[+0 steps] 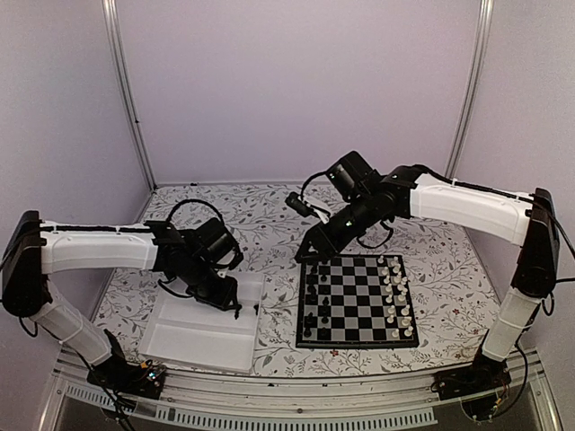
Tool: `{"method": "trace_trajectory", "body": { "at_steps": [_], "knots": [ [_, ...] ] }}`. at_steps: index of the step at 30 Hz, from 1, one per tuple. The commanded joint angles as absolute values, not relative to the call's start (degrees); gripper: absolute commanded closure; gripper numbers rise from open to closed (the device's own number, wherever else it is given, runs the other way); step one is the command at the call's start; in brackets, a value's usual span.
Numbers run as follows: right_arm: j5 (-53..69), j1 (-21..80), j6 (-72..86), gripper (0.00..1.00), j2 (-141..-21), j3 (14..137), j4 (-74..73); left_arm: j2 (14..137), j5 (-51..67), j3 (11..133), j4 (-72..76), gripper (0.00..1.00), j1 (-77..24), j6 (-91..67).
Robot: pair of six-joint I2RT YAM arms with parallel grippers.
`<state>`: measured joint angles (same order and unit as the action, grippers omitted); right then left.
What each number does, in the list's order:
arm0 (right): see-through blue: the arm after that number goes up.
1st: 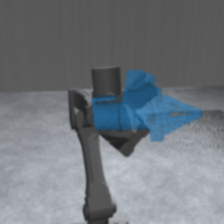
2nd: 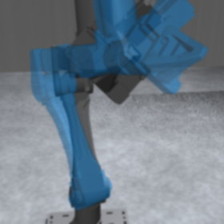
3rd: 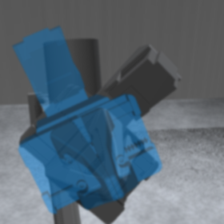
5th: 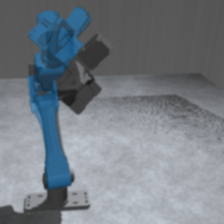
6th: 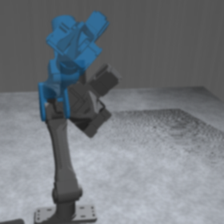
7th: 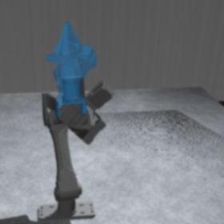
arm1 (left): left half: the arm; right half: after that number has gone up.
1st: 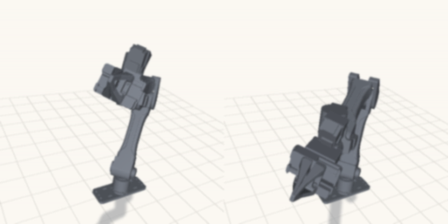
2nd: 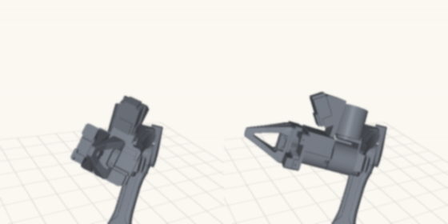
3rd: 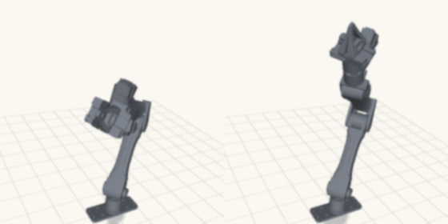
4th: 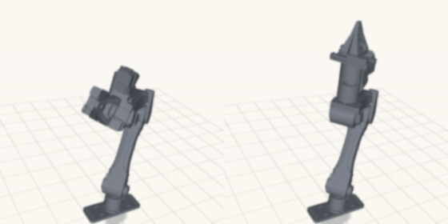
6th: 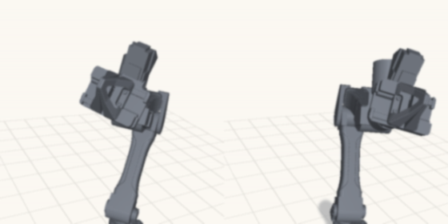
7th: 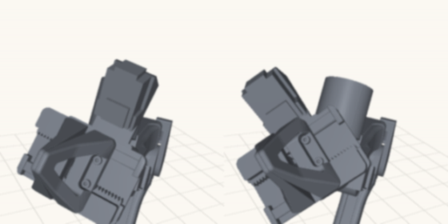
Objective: Set up the chess pieces on the board
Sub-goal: Pick up the chess piece from the storage box.
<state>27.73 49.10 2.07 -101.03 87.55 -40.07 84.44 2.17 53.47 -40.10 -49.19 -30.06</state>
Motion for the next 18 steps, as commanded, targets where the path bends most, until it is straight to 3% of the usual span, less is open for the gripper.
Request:
{"method": "trace_trajectory", "body": {
  "at_steps": [1, 18],
  "knots": [
    [27.2, 49.0, 1.2, 0.68, -101.3, 88.2, -40.2, 88.7, 0.2, 53.4, -36.9, 0.64, -48.2, -33.6],
    [26.0, 49.0, 3.3, 0.68, -97.7, 83.6, -39.3, 98.5, 0.2, 53.4, -28.8, 0.65, -47.3, -37.0]
  ]
}}
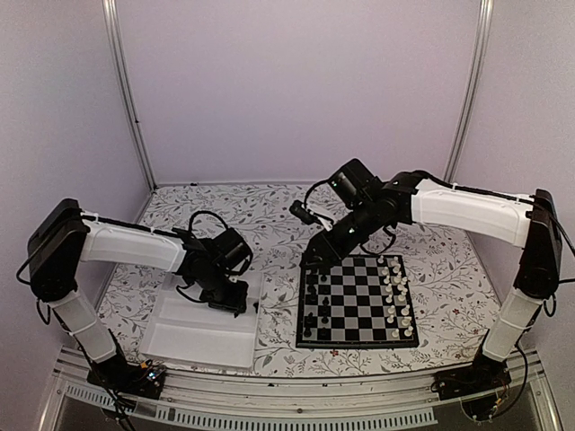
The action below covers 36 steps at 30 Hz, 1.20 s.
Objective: Set up the chess pieces on the board
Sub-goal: Pick up the chess piece from the storage box, then place the chess piece at the center of the board.
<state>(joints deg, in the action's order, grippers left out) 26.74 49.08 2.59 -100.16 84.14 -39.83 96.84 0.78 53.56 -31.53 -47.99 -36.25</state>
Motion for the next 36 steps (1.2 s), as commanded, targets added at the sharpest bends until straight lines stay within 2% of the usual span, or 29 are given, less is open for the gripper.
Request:
{"method": "trace_trajectory", "body": {
  "at_steps": [1, 9, 12, 22, 28, 36],
  "knots": [
    [26.0, 49.0, 3.3, 0.68, -97.7, 83.5, -39.3, 98.6, 0.2, 53.1, -28.5, 0.66, -47.4, -37.0],
    [26.5, 49.1, 4.7, 0.68, -97.8, 83.2, -38.2, 95.7, 1.0, 51.9, -29.5, 0.84, -47.4, -36.8],
    [26.9, 49.1, 5.2, 0.68, -97.9, 83.2, -37.5, 92.4, 0.9, 52.1, -31.4, 0.87, -47.4, -36.7],
    [27.8, 51.0, 6.9, 0.68, -98.6, 83.8, -34.2, 81.2, 5.3, 54.7, -32.1, 0.87, -45.8, -39.4],
    [27.4, 53.7, 2.1, 0.67, -101.2, 89.1, -37.4, 82.4, 22.3, 56.6, -25.4, 0.88, -45.2, -31.1],
    [25.4, 55.2, -12.0, 0.64, -99.5, 89.6, -42.3, 84.7, 38.8, 58.9, -29.4, 0.88, -44.4, -19.8]
  ]
}}
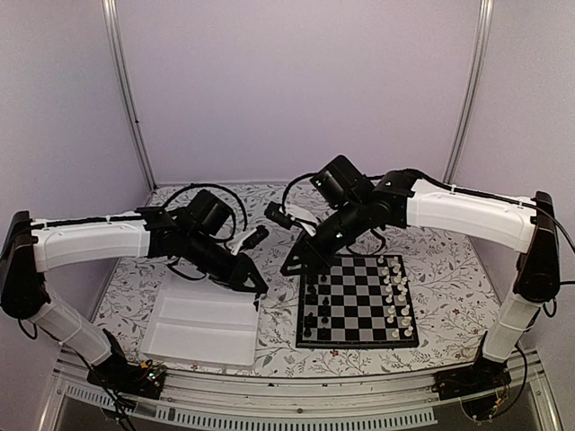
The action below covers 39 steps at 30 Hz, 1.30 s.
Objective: Set up the chess pieces on the board
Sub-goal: Place the chess piece at the center of the board.
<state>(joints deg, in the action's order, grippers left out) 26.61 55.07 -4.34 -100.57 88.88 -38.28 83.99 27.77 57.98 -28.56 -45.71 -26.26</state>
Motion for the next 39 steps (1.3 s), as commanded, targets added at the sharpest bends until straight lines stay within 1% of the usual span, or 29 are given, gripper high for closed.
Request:
{"method": "trace_trajectory", "body": {
  "at_steps": [1, 8, 12, 22, 29, 33, 36, 39],
  "knots": [
    [24.9, 55.2, -12.4, 0.64, -99.4, 89.1, -42.3, 85.0, 39.7, 58.8, -29.0, 0.88, -44.2, -20.0],
    [25.5, 55.2, -10.4, 0.65, -97.2, 83.7, -39.7, 91.6, 40.4, 63.0, -31.5, 0.88, -44.1, -25.1],
    [25.4, 55.2, -9.4, 0.65, -96.3, 81.5, -39.0, 97.2, 39.8, 66.9, -37.7, 0.87, -44.1, -27.1],
    [24.1, 55.2, -8.7, 0.65, -93.6, 76.8, -38.2, 108.6, 34.9, 76.5, -52.4, 0.88, -45.2, -24.5],
    [23.4, 55.2, -8.6, 0.65, -91.8, 74.1, -38.0, 117.1, 32.5, 84.4, -58.3, 0.89, -48.1, -22.2],
    [23.1, 55.2, -8.7, 0.65, -91.2, 73.3, -38.0, 120.1, 30.9, 86.0, -60.0, 0.9, -48.9, -22.6],
    [23.0, 55.2, -8.7, 0.65, -90.7, 72.6, -37.8, 121.4, 28.2, 87.2, -61.2, 0.88, -49.5, -22.2],
    [23.2, 55.2, -8.5, 0.65, -90.4, 71.8, -37.3, 122.0, 27.6, 87.7, -60.9, 0.83, -49.5, -21.8]
  ]
}}
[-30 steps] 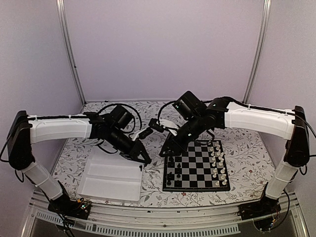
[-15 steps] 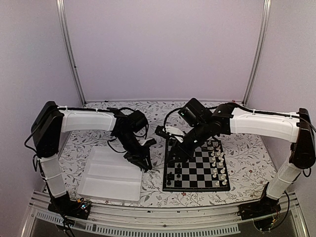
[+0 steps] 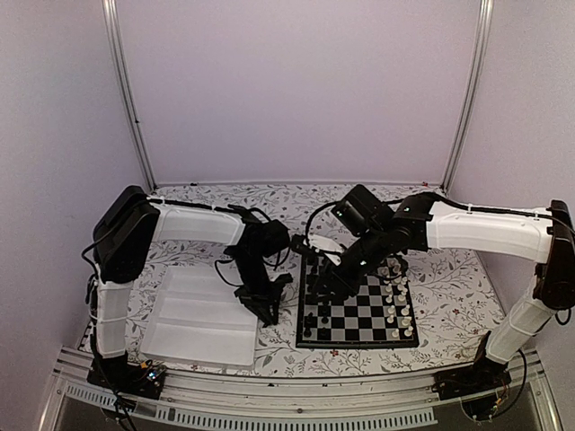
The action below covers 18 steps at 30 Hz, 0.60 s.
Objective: Set up the chess pieces on the board
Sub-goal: Place the chess piece at the center of the board.
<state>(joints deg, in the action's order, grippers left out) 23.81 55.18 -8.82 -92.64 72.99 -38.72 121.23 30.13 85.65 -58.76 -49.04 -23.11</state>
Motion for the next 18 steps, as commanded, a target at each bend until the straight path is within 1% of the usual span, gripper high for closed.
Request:
{"method": "trace_trajectory", "body": {
  "at_steps": [1, 5, 9, 13, 18],
  "knots": [
    [23.3, 55.2, -8.5, 0.65, -90.4, 71.8, -37.3, 122.2, 27.6, 87.8, -60.7, 0.81, -49.5, -21.5],
    [23.6, 55.1, -8.5, 0.65, -91.1, 72.2, -37.2, 122.2, 27.1, 87.8, -59.5, 0.7, -49.8, -20.5],
    [23.9, 55.2, -8.7, 0.65, -91.9, 72.8, -37.3, 120.4, 24.5, 87.3, -58.3, 0.64, -50.2, -19.5],
    [24.3, 55.2, -9.1, 0.65, -93.3, 74.2, -37.8, 115.9, 22.1, 84.9, -55.9, 0.61, -50.4, -19.0],
    [24.8, 55.2, -9.4, 0.65, -94.9, 76.1, -38.0, 108.9, 18.4, 78.1, -51.6, 0.59, -51.5, -19.5]
  ]
}}
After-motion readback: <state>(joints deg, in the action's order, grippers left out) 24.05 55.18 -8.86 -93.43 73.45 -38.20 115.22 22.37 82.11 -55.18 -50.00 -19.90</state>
